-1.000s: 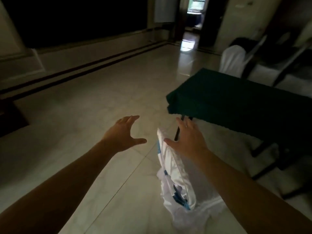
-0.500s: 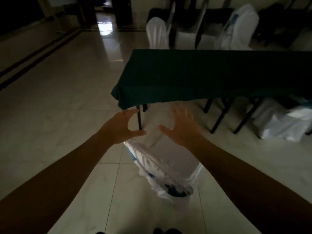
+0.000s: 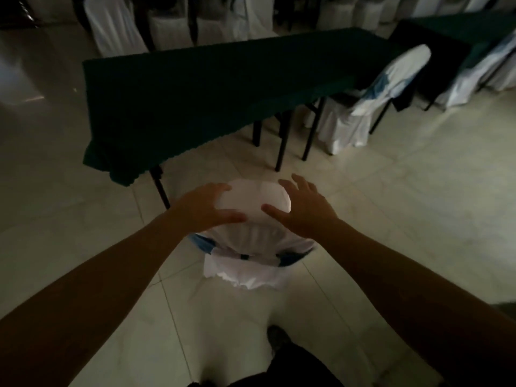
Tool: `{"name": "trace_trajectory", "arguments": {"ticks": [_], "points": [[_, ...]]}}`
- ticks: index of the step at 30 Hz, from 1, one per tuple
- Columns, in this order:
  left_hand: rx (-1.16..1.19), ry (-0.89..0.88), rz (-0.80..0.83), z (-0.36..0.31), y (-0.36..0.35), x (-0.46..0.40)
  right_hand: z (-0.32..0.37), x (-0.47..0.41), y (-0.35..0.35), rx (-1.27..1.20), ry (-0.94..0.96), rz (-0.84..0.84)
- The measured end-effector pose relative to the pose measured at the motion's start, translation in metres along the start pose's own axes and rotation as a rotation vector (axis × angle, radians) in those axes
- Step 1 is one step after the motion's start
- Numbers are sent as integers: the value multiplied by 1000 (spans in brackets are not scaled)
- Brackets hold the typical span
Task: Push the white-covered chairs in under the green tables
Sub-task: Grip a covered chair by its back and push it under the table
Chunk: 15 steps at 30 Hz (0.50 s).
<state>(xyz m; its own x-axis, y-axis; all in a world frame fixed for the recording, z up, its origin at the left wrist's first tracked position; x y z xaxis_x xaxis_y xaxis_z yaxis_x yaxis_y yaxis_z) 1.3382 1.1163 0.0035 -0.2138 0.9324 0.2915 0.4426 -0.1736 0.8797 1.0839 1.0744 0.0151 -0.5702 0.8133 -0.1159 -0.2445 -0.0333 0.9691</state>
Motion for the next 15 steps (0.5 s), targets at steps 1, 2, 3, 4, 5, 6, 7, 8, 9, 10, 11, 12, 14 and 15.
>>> {"name": "trace_trajectory", "arguments": {"ticks": [1, 2, 3, 4, 5, 6, 7, 8, 9, 10, 11, 12, 14, 15], "points": [[-8, -19, 32, 5, -2, 3, 5, 9, -3, -20, 1, 12], [-18, -45, 54, 11, -5, 7, 10, 19, -6, -40, -2, 29], [-32, -75, 62, 16, -8, 10, 15, 27, -10, -58, -14, 48], [-35, -95, 67, 22, -10, 13, 21, 35, -15, -74, -31, 74], [-19, -105, 67, 27, -14, 15, 26, 43, -20, -87, -49, 103], [5, -111, 54, 30, -17, 14, 29, 48, -26, -100, -60, 124], [26, -125, 38, 31, -21, 12, 31, 52, -31, -106, -63, 130], [34, -143, 24, 31, -23, 9, 32, 54, -36, -106, -61, 122], [23, -162, 13, 30, -24, 6, 32, 53, -39, -103, -59, 104], [-3, -173, 6, 29, -25, 2, 32, 51, -41, -99, -62, 86], [-39, -177, -4, 27, -26, -2, 30, 48, -42, -93, -72, 78], [-83, -175, -18, 25, -27, -7, 28, 44, -42, -80, -86, 82], [-144, -157, -27, 22, -27, -13, 21, 38, -45, -42, -114, 127], [-164, -151, -25, 20, -27, -16, 16, 36, -47, -28, -131, 152]]}}
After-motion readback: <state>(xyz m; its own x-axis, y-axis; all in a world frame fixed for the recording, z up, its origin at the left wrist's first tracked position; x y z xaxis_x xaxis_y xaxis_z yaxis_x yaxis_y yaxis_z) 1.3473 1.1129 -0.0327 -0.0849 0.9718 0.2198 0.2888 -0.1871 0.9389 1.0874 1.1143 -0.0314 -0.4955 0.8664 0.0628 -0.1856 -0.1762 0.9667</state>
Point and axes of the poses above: each hand's wrist, its own x-axis away from the middle knuckle, its own y-axis out of the back of the hand, z = x × y, the point moved 1 cm from there along -x, towards the middle knuckle, and after that the axes turned 14 degrees about y, right-handed, at the moved point
